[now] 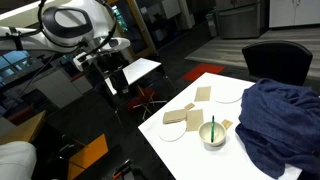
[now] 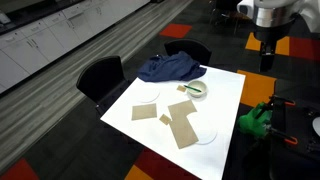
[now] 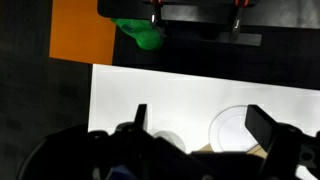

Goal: Remove the pen from the bowl.

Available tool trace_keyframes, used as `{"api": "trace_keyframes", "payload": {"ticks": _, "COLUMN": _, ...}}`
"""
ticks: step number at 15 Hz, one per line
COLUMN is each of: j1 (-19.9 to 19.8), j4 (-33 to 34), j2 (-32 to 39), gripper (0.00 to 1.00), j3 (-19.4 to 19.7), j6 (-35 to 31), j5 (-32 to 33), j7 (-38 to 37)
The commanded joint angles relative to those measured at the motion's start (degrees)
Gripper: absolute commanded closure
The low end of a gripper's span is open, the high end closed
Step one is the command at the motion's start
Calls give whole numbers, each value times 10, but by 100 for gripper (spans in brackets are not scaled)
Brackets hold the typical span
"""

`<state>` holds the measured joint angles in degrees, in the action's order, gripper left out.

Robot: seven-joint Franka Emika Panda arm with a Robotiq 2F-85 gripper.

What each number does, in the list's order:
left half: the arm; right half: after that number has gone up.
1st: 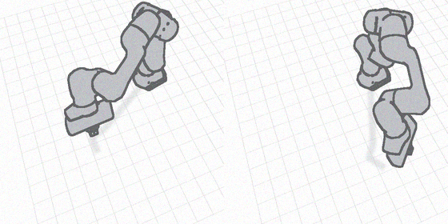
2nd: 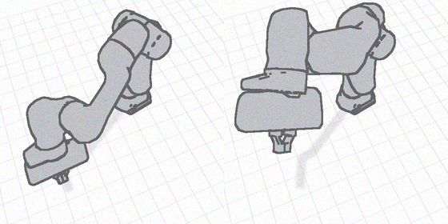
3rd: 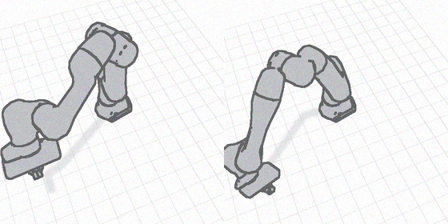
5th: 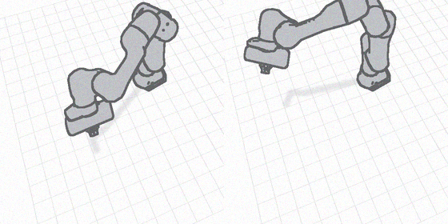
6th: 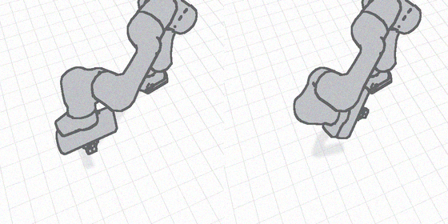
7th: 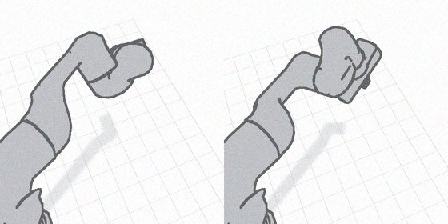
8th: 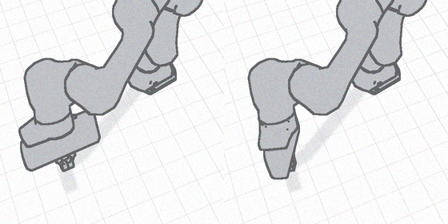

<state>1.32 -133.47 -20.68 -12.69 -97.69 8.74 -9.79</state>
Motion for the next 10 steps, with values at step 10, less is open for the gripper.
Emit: {"api": "trace_keyframes", "payload": {"ticks": 10, "j1": 12, "j4": -4, "j2": -1, "gripper": 0, "j3": 49, "j6": -52, "j5": 21, "j7": 40}}
